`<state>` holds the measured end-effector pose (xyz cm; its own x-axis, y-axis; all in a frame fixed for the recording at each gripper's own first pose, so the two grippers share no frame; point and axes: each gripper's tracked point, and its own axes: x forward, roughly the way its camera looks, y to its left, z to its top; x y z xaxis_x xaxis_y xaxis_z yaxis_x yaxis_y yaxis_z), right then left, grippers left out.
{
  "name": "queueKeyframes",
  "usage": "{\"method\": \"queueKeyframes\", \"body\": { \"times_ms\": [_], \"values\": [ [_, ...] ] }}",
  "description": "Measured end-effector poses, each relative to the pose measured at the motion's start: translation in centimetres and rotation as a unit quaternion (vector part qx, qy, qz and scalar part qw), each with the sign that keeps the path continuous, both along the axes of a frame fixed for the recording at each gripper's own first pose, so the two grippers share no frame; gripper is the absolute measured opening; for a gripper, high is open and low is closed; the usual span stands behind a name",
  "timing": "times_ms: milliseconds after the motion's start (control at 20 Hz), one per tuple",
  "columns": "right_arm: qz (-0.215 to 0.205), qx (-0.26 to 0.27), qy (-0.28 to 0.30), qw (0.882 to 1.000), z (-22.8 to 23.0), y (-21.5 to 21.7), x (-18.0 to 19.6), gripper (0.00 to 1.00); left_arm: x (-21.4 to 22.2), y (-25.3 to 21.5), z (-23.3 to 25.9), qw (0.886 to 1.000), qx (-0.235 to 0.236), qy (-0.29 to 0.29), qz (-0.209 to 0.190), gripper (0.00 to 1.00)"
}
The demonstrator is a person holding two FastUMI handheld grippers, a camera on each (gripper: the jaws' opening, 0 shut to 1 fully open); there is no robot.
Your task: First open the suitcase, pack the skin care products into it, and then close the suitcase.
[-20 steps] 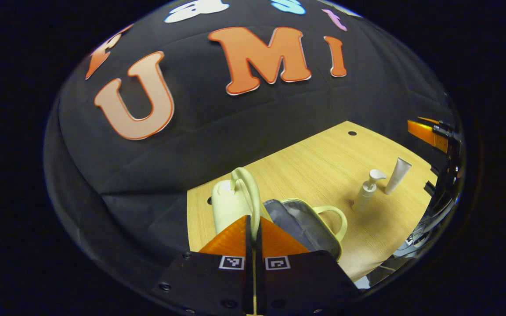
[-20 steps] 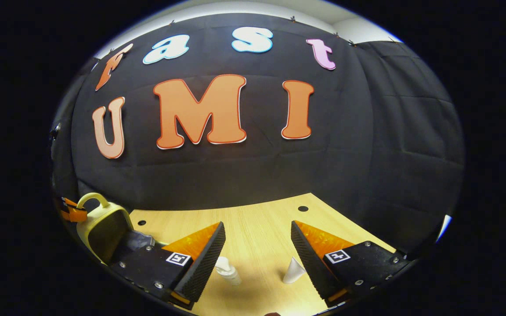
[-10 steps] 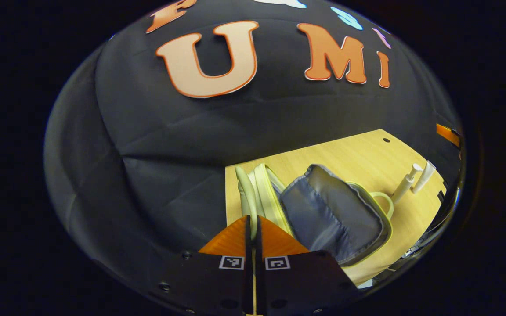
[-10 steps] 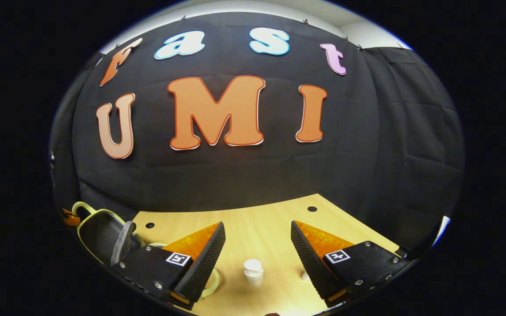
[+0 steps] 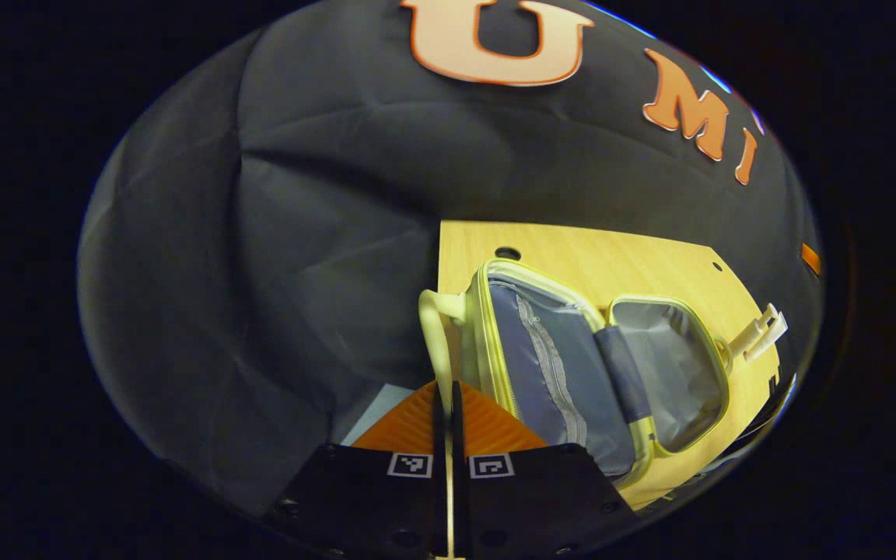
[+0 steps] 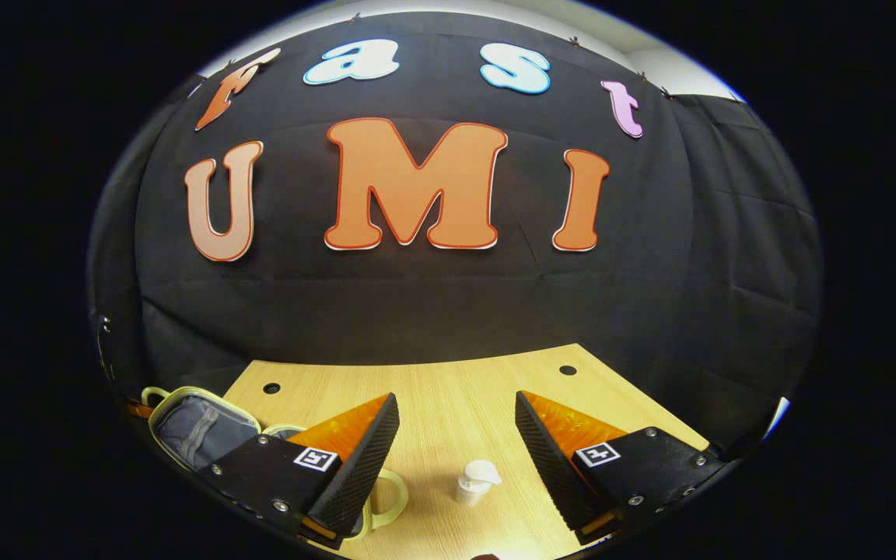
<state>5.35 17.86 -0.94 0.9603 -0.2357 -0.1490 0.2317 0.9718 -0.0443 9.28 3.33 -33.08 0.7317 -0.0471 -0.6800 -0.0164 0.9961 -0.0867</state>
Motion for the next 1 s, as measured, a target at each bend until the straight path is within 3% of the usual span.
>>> {"method": "queueKeyframes", "body": {
  "times_ms": [300,400,450,500,550,750,850,1000],
  "values": [
    [0.005,-0.003,0.007,1.0,-0.1,0.1,0.1,0.96,-0.9,-0.9,-1.9,0.999,-0.014,0.042,0.008,0.05],
    [0.005,0.0,0.009,1.0,-0.2,0.1,0.1,0.95,-0.8,-0.1,-2.2,0.999,-0.01,0.044,0.016,0.13],
    [0.005,-0.001,0.01,1.0,-0.1,0.0,0.1,0.95,-0.6,0.4,-2.7,0.999,0.002,0.045,0.026,0.27],
    [0.004,-0.002,0.01,1.0,-0.2,0.0,0.1,0.95,-0.4,1.0,-2.5,0.999,0.011,0.041,0.034,0.24],
    [0.002,-0.004,0.011,1.0,-0.2,-0.1,0.1,0.96,-0.6,1.6,-2.0,0.999,0.018,0.035,0.038,0.46],
    [-0.002,-0.005,0.01,1.0,-0.3,-1.6,-0.5,0.96,-0.1,1.6,0.6,0.998,0.044,-0.002,0.053,0.89],
    [-0.003,-0.007,0.008,1.0,-0.2,-2.1,-0.8,0.96,0.7,0.9,3.5,0.995,0.063,-0.038,0.061,0.98],
    [-0.001,-0.012,-0.002,1.0,0.2,-3.2,-1.2,0.95,1.8,-0.9,10.3,0.987,0.098,-0.103,0.07,0.99]
  ]
}}
